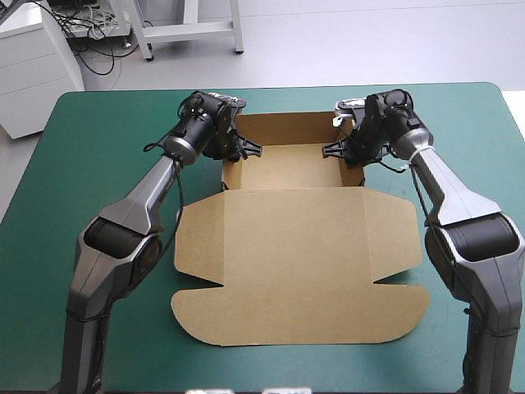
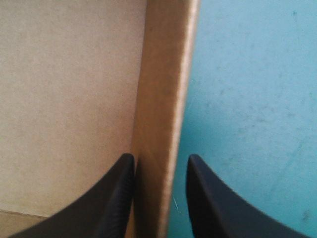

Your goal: Fold the box

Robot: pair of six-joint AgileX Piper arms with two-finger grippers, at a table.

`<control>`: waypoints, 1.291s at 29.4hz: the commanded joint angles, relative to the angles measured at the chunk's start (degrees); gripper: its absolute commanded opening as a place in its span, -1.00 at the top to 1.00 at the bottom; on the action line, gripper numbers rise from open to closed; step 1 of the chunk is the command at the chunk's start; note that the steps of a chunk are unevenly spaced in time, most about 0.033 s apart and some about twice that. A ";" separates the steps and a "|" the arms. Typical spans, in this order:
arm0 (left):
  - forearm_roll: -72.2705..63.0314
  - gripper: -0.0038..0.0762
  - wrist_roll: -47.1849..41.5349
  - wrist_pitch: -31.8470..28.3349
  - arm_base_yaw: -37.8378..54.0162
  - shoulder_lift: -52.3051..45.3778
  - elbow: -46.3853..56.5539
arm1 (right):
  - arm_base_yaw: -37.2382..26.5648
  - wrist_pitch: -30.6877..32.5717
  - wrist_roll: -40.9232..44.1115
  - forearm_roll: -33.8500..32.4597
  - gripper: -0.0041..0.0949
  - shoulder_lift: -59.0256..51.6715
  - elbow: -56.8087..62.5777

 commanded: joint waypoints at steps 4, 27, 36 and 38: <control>2.20 -0.12 0.25 4.40 -0.04 -4.60 -2.27 | -0.17 1.14 -0.75 -0.42 -0.19 -3.96 -1.75; 5.74 -0.12 2.30 4.46 -3.89 -20.44 -5.46 | -0.29 6.73 -1.79 -0.42 -0.28 -18.58 -3.03; 13.51 -0.12 1.99 3.95 -11.47 -32.98 8.07 | -0.29 6.86 -4.99 -0.42 -0.28 -26.42 -3.03; 14.13 -0.12 1.99 2.92 -12.22 -36.55 11.68 | -0.29 6.86 -5.10 -0.42 -0.28 -26.97 -3.03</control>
